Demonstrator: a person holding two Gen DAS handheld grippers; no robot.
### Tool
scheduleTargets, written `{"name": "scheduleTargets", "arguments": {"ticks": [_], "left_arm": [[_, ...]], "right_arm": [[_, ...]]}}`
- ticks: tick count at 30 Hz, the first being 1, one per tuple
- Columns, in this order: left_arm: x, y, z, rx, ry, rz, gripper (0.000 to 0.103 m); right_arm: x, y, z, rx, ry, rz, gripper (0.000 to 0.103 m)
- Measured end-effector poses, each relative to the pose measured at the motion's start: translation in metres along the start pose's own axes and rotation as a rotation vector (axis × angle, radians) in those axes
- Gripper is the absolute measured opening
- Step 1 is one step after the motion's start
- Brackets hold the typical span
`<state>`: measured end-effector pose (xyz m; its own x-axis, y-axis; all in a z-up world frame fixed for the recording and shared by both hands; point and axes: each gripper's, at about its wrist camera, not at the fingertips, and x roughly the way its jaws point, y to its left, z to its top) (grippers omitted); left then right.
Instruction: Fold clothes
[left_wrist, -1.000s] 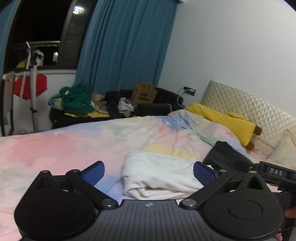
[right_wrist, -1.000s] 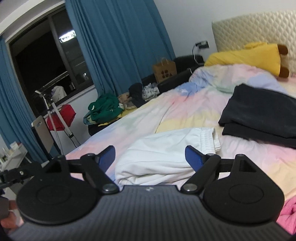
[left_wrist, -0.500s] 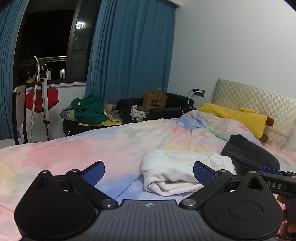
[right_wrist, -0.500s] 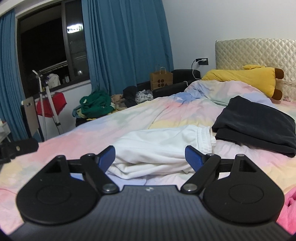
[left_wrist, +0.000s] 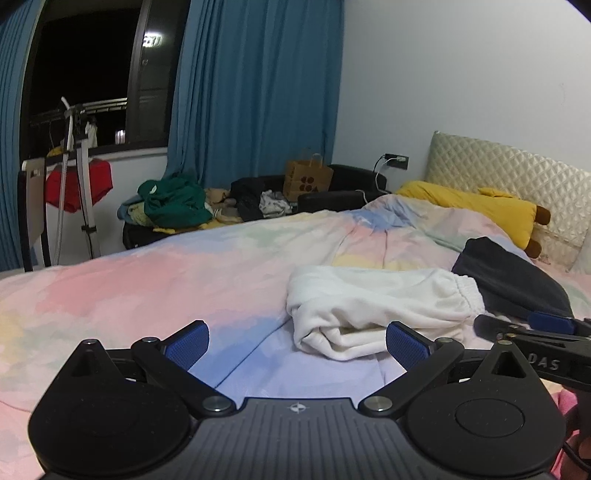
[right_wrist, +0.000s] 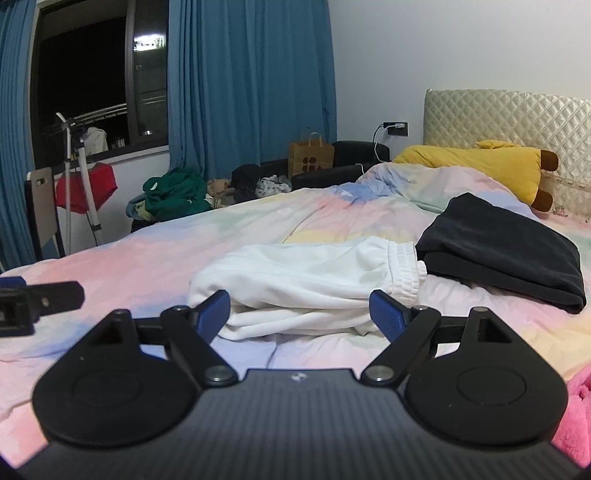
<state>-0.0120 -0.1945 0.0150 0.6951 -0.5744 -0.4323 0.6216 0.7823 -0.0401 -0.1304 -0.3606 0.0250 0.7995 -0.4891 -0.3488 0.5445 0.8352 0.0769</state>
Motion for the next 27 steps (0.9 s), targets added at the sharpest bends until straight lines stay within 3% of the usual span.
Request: {"name": "scheduleTargets", "arguments": {"ticks": [27], "left_arm": [[0.012, 0.006, -0.013, -0.009, 0.015, 0.027, 0.103]], "right_arm": [[0.007, 0.002, -0.007, -0.015, 0.024, -0.040, 0.084]]}}
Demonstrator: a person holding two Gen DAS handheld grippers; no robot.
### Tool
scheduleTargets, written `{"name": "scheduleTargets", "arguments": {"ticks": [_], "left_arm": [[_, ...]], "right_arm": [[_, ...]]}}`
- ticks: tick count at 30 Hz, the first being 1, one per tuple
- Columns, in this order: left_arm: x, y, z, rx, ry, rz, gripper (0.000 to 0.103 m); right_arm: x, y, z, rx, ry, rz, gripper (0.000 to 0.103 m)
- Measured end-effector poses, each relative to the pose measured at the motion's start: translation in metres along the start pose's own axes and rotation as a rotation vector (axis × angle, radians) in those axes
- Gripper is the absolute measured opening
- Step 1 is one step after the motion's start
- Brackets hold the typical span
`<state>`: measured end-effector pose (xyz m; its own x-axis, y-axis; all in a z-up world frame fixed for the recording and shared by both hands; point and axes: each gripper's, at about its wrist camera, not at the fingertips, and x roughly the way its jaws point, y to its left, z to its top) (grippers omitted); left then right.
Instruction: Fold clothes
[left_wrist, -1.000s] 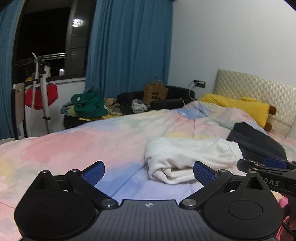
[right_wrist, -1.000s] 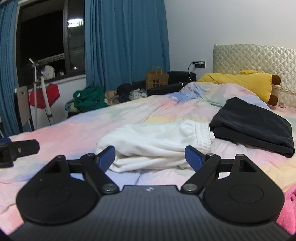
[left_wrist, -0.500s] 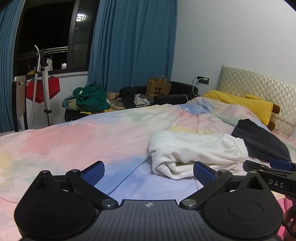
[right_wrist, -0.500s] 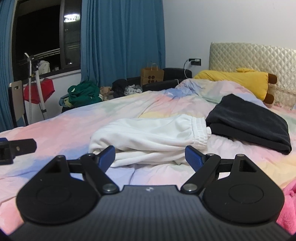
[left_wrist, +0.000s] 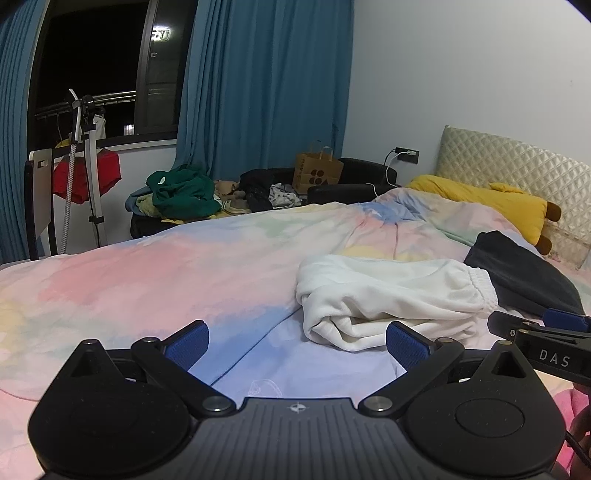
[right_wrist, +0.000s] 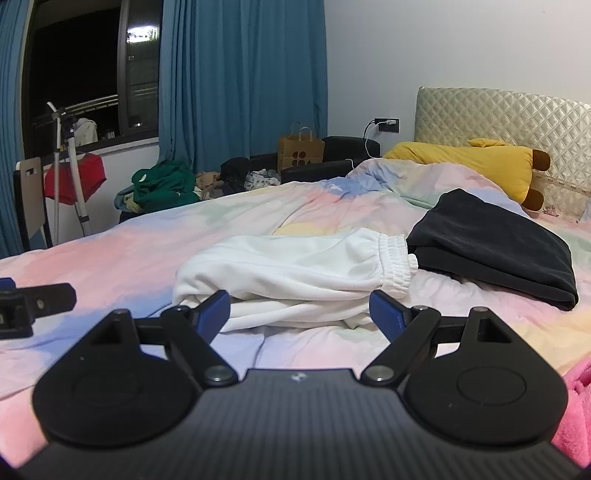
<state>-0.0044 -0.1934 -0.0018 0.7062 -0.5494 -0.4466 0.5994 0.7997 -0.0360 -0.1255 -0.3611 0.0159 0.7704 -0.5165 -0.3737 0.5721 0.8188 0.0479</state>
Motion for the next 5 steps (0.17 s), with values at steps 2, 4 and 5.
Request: {"name": "scheduleTargets", "arguments": {"ticks": [2, 4, 5], "left_arm": [[0.0004, -0.0008, -0.0007, -0.002, 0.002, 0.003, 0.103], [0.0009, -0.0009, -0.0008, -0.002, 0.004, 0.003, 0.103], [0.0012, -0.0005, -0.0009, -0.001, 0.004, 0.002, 0.103]], "right_arm": [[-0.0010, 0.0003, -0.0004, 0.001, -0.002, -0.001, 0.084], [-0.0009, 0.0003, -0.0005, 0.002, -0.003, -0.002, 0.084], [-0.0007, 0.0005, -0.0004, 0.002, -0.003, -0.002, 0.084]]}}
